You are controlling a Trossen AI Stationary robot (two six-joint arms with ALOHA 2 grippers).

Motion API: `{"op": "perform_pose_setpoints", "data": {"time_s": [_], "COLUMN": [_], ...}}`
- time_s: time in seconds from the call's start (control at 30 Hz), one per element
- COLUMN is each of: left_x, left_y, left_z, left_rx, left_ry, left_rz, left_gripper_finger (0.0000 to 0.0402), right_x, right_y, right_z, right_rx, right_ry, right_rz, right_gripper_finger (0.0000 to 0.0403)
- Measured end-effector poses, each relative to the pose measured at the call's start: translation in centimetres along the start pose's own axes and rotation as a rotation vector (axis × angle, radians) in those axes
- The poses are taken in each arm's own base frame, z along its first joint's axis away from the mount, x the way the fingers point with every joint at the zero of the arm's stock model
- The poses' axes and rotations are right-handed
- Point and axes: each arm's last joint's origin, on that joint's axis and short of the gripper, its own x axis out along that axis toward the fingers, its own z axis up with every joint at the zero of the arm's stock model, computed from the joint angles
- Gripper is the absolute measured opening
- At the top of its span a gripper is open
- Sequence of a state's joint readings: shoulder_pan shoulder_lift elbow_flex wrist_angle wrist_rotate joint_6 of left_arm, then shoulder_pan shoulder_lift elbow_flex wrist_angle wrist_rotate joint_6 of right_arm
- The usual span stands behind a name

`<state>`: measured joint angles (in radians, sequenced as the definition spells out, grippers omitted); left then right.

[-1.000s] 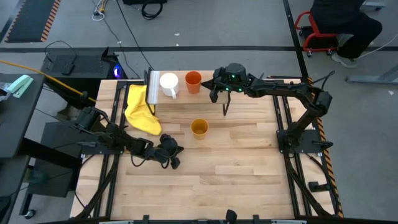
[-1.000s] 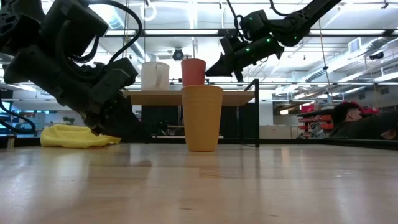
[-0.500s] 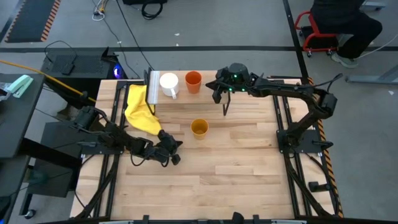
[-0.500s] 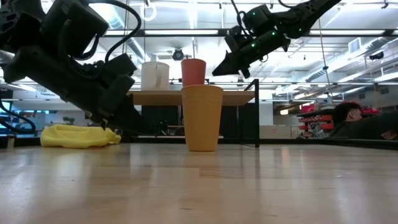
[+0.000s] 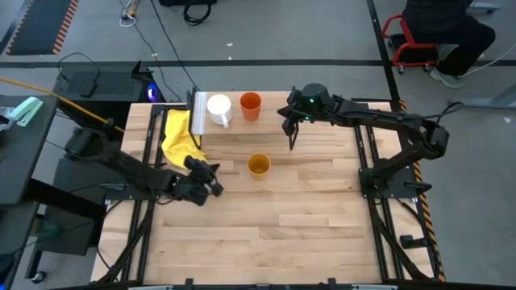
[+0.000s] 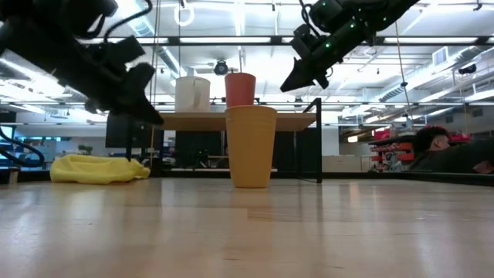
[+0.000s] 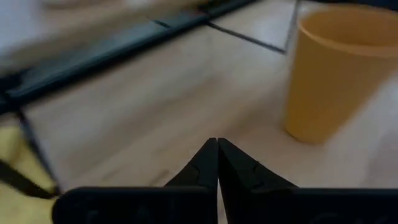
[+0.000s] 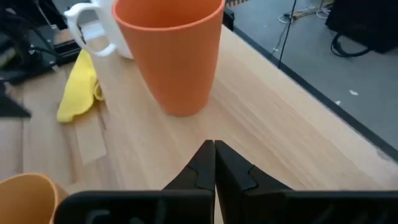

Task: Stack small to large cups/mugs on shelf
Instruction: Adjust the shelf

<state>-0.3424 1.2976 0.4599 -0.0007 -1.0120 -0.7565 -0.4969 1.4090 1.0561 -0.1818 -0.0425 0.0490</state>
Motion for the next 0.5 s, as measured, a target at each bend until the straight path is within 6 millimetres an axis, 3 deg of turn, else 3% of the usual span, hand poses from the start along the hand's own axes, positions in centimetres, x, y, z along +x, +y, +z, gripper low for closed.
{"op": "perform_pose_setpoints", "data": {"time_s": [0.5], "left_x": [-0.9], "left_y": [5.6], "left_z": [3.4], "left_rx": [-0.065], "left_ry": [-0.025], "left_rz": [0.199], "left_gripper_finger": [0.0017], "right_x": [-0.2], "right_y": [1.8], "right_z": [-0.3], "right_rx": [-0.034], "right_ry": [0.027], "right_rz": [0.047], "right_gripper_finger": [0.0008]}}
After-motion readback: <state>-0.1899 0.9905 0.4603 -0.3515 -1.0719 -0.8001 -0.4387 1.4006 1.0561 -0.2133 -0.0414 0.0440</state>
